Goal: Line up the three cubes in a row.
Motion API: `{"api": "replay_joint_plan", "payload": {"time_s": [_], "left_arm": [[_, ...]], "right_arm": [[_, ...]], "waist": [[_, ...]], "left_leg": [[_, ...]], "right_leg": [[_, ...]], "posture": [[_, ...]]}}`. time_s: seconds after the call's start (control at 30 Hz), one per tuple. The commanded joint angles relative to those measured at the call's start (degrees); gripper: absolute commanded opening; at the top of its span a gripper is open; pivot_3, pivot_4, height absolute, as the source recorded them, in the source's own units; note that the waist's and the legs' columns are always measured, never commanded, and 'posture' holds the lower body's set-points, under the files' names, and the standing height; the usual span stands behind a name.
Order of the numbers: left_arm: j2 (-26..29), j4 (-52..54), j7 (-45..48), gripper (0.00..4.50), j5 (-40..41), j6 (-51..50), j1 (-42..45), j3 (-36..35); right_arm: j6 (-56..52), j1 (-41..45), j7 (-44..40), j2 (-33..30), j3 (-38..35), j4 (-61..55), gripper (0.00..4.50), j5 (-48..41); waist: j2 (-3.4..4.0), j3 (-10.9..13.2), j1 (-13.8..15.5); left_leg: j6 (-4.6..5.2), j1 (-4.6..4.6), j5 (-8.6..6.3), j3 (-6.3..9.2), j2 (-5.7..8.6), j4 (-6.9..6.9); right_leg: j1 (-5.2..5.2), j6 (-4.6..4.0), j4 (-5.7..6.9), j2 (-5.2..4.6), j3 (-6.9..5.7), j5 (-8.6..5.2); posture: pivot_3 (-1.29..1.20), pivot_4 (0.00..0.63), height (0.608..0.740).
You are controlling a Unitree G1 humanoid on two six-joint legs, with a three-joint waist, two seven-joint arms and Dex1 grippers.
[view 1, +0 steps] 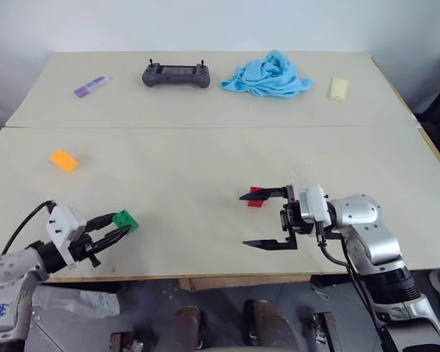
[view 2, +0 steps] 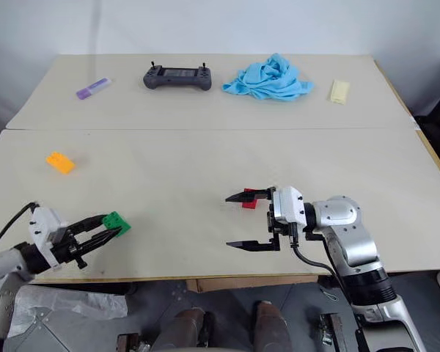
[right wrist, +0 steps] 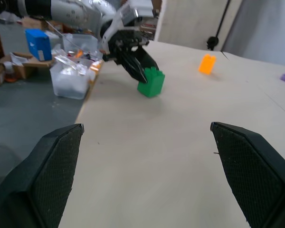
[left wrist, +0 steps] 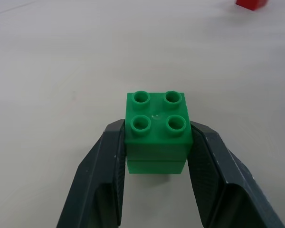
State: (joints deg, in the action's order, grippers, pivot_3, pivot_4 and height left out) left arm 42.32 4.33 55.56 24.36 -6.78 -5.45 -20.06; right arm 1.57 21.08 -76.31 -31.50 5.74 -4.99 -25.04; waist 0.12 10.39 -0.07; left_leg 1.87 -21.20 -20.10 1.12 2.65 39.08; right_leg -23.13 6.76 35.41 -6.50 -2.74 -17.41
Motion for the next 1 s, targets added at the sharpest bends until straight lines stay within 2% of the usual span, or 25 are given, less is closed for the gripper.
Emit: {"api": "replay_joint_plan", "payload": {"time_s": [0.03, 0.13, 0.2, 0.27, 0.37, 0.47, 0.53, 0.63, 0.83, 1.0], "left_arm": [[3.64, 1.59, 3.22, 1.47, 1.51, -2.46, 8.52, 2.78], [3.91, -1.26, 5.78, 1.47, 0.35, -4.55, 24.91, 9.58], [1.28, -5.78, 9.81, 1.47, -2.04, -4.09, 35.46, 16.57], [-2.6, -13.43, 14.16, 1.47, -6.07, 0.71, 43.42, 23.03], [-6.76, -25.12, 18.27, 1.47, -11.69, 8.29, 50.72, 28.83], [-13.01, -41.27, 20.53, 1.47, -16.52, 15.85, 57.29, 33.38], [-15.38, -48.99, 20.7, 1.47, -19.22, 19.94, 59.59, 34.82], [-16.86, -54.34, 21.84, 1.47, -19.79, 23.26, 60.73, 34.12], [-17.74, -56.24, 24.06, 1.47, -20.67, 26.38, 60.11, 34.01], [-18.42, -55.92, 24.15, 1.47, -19.75, 24.98, 59.26, 32.59]], "right_arm": [[-0.3, -1.42, 2.03, -2.11, -3.28, -3.27, 4.5, -0.84], [-0.59, -4.03, 3.27, -4.83, -6.51, -3.37, 4.5, -0.97], [-0.66, -5.89, 4.54, -6.07, -9.41, -2.71, 4.5, -1.7], [0.67, -7.86, 5.19, -7.29, -11.87, -0.71, 4.5, -1.26], [3.23, -10.23, 4.7, -9.04, -13.37, 1.07, 4.5, 0.56], [3.14, -12.84, 7.52, -9.4, -15.65, -0.83, 4.5, 0.65], [2.88, -14.84, 9.39, -9.28, -16.55, -3.21, 4.5, 0.66], [2.17, -17.42, 11.28, -9.09, -16.93, -6.21, 4.5, 0.45], [1.35, -20.08, 13.59, -9.11, -16.84, -9.27, 4.5, 0.16], [0.99, -20.11, 14.42, -8.95, -16.15, -9.72, 4.5, 0.29]], "waist": [[-0.01, 0.0, 0.17], [-0.03, 0.0, 1.0], [-0.03, 0.0, 1.71], [0.09, -0.07, 1.65], [0.08, -0.06, 1.22], [-0.05, 0.01, 0.72], [-0.09, 0.04, 0.75], [-0.12, 0.06, 0.68], [-0.12, 0.06, 1.44], [-0.13, 0.06, 1.59]], "left_leg": [[0.0, -0.01, 0.0, 0.02, 0.0, 0.02], [0.03, -0.06, 0.05, 0.08, 0.06, 0.06], [0.06, -0.08, 0.07, 0.12, 0.15, 0.12], [0.12, -0.03, 0.1, 0.05, 0.28, 0.12], [0.34, 0.01, 0.12, -0.18, 0.53, 0.06], [0.39, -0.09, 0.11, -0.33, 0.46, 0.04], [0.39, -0.14, 0.13, -0.36, 0.4, 0.08], [0.38, -0.14, 0.14, -0.38, 0.33, 0.08], [0.39, -0.14, 0.14, -0.36, 0.35, 0.2], [0.4, -0.14, 0.14, -0.32, 0.35, 0.25]], "right_leg": [[0.0, 0.0, -0.01, 0.0, -0.03, 0.0], [0.0, 0.01, 0.03, -0.03, -0.08, 0.0], [0.05, 0.04, 0.07, -0.04, -0.16, 0.02], [0.08, 0.12, 0.12, -0.01, -0.28, 0.06], [0.06, 0.21, 0.14, 0.05, -0.48, 0.11], [-0.07, 0.25, 0.13, 0.11, -0.62, 0.13], [-0.14, 0.26, 0.14, 0.11, -0.72, 0.13], [-0.15, 0.27, 0.15, 0.1, -0.75, 0.13], [-0.11, 0.31, 0.17, 0.05, -0.76, 0.16], [-0.08, 0.33, 0.17, 0.04, -0.77, 0.17]], "posture": [[0.0, 0.15, 0.74], [0.0, 0.15, 0.74], [0.0, 0.15, 0.74], [0.0, 0.15, 0.74], [0.0, 0.15, 0.74], [0.0, 0.15, 0.74], [0.0, 0.15, 0.74], [0.0, 0.15, 0.74], [0.0, 0.15, 0.74], [0.0, 0.15, 0.74]]}}
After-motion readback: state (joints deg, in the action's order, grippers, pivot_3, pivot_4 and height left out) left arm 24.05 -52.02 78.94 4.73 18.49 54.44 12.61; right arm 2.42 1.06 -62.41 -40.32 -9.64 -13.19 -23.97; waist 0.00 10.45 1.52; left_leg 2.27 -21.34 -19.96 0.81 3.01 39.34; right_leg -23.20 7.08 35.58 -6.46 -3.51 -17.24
